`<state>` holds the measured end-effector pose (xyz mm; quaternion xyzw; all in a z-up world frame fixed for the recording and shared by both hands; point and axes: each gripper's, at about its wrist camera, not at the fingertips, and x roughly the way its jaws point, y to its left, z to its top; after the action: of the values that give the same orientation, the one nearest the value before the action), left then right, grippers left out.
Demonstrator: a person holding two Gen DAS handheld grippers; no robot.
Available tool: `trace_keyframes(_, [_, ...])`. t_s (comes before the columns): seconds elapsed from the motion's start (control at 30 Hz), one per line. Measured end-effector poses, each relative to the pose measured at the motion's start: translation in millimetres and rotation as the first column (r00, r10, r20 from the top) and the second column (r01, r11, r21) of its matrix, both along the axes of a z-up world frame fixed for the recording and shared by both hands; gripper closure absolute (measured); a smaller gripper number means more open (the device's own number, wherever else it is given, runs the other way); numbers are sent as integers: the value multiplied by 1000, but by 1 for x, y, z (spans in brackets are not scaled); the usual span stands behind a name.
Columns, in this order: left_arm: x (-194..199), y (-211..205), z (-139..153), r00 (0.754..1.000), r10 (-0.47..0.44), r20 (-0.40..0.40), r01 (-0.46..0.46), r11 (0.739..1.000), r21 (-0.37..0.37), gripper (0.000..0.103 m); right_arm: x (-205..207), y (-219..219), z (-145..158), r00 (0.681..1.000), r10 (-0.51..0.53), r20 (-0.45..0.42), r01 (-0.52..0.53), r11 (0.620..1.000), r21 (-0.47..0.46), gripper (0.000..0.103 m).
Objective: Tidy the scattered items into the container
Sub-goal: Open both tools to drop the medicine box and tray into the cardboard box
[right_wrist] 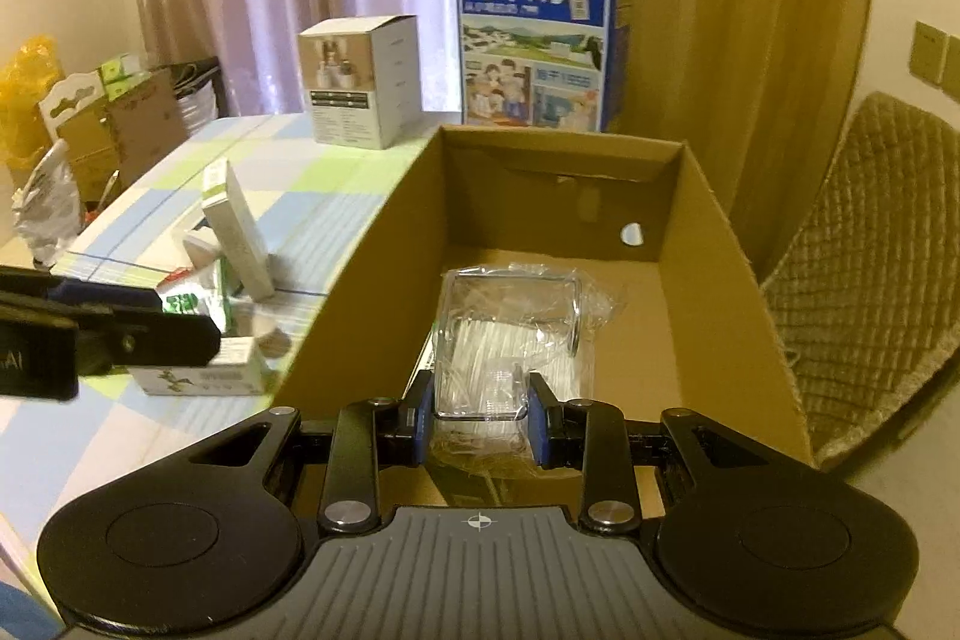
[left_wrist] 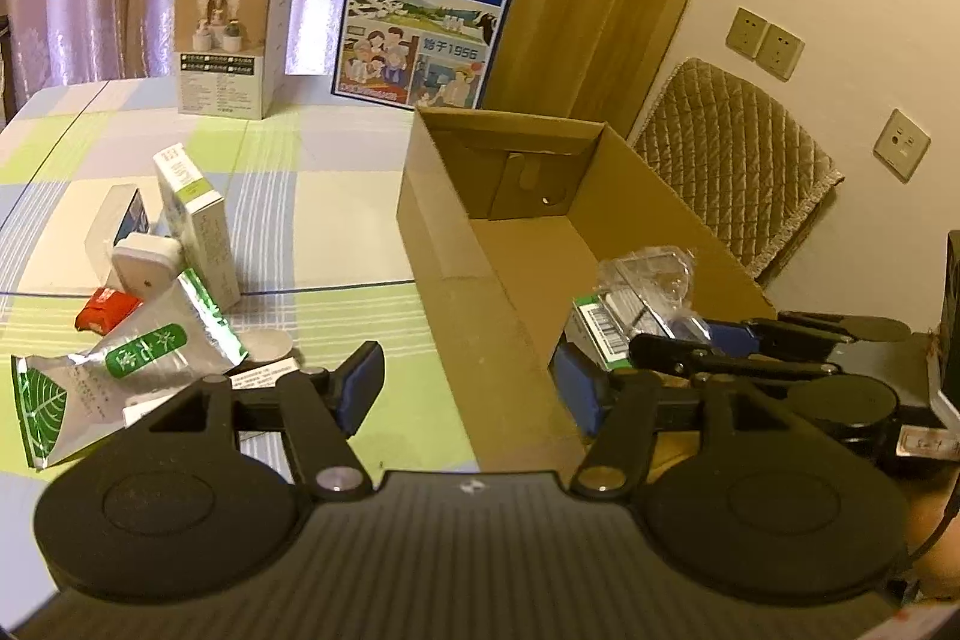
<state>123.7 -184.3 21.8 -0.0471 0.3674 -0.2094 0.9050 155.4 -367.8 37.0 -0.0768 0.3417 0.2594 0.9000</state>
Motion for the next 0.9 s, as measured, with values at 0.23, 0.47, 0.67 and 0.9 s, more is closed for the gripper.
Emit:
trace_keyframes(0.23, [2, 8, -7, 1000, 13, -20, -14, 1000, -4, 44, 3, 16, -4, 997, 57, -45, -56, 998, 32, 75])
trace_keyframes(0.47, [3, 17, -10, 999, 27, -27, -27, 1000, -5, 43, 9, 32, -28, 993, 80, -92, -89, 990, -105, 75])
trace_keyframes(0.67, [5, 25, -11, 999, 43, -26, -43, 999, -10, 43, 9, 22, -28, 997, 41, -64, -48, 993, -111, 51])
trace_keyframes(0.9, [2, 33, -13, 998, 55, -32, -55, 998, -7, 42, 1, 12, -15, 1000, -1, -11, 0, 996, -91, 44])
